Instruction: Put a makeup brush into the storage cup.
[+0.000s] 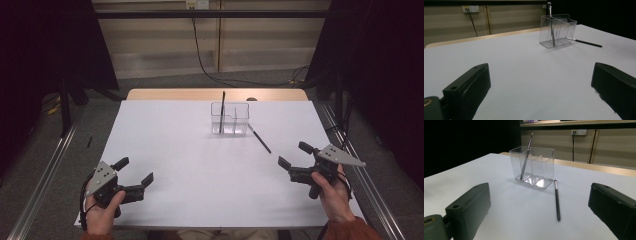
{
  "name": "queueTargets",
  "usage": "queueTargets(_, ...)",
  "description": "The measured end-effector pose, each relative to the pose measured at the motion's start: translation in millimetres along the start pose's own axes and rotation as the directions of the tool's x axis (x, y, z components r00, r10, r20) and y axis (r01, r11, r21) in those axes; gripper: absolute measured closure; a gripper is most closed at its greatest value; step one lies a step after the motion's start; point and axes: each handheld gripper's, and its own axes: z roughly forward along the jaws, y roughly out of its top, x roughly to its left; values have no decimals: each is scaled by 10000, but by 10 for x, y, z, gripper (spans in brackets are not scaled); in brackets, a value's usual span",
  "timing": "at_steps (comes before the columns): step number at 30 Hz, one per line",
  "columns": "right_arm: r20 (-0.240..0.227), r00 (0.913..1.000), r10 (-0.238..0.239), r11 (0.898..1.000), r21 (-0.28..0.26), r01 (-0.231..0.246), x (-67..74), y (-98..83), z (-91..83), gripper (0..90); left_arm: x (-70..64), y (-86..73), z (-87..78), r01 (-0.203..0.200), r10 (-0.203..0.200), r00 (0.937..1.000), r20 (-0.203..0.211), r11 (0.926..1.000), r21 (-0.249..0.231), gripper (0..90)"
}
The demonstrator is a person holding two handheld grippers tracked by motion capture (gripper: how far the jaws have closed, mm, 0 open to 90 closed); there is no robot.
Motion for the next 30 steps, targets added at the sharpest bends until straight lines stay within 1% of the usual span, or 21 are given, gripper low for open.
queueTargets(2,68,10000,9,10000,-84,-8,0,-16,-56,35,-4,-2,2,36,-36,10000,-32,10000,27,24)
queueTargets(3,145,9999,17,9999,-138,-15,1,-22,-81,35,-5,-1,-2,-29,29,10000,-25,10000,22,24)
queueTargets(5,151,9999,-11,9999,-154,14,7,-47,-134,33,-22,1,-13,10,-10,10000,-17,10000,-28,24)
queueTargets(8,140,9999,-19,9998,-202,21,13,-96,-216,29,-33,1,-19,-59,59,10000,-26,10000,-28,24)
queueTargets(9,128,9999,-41,9999,-156,43,13,-111,-239,24,-41,-3,-18,-7,7,10000,-18,10000,-26,24)
queueTargets(12,227,9997,-39,10000,-11,39,7,-168,-301,13,-51,-4,-30,-52,52,10000,-33,10000,-9,24)
queueTargets(16,166,9999,-8,10000,-14,8,-3,-224,-382,7,-55,-4,-37,-32,32,10000,-20,10000,-48,24)
queueTargets(18,94,9999,-46,10000,-24,46,-3,-228,-388,5,-53,2,-25,-4,4,10000,-39,10000,-26,24)
queueTargets(22,163,9999,-45,10000,-54,46,-20,-220,-371,6,-54,2,-33,-150,151,9998,101,9999,-65,24)
queueTargets(24,206,9998,-15,10000,-67,16,-21,-221,-374,6,-51,3,-35,-88,89,9999,85,9999,-100,23)
queueTargets(26,138,9999,-53,10000,-56,54,-23,-221,-376,3,-51,4,-34,-74,75,9999,84,9999,-96,24)
queueTargets(28,144,9999,-50,10000,-39,51,-20,-222,-369,3,-53,5,-30,-150,151,9998,121,9999,-85,24)
queueTargets(30,103,9999,-86,10000,-26,86,-18,-221,-363,3,-54,0,-25,-89,89,9999,104,9999,-51,24)
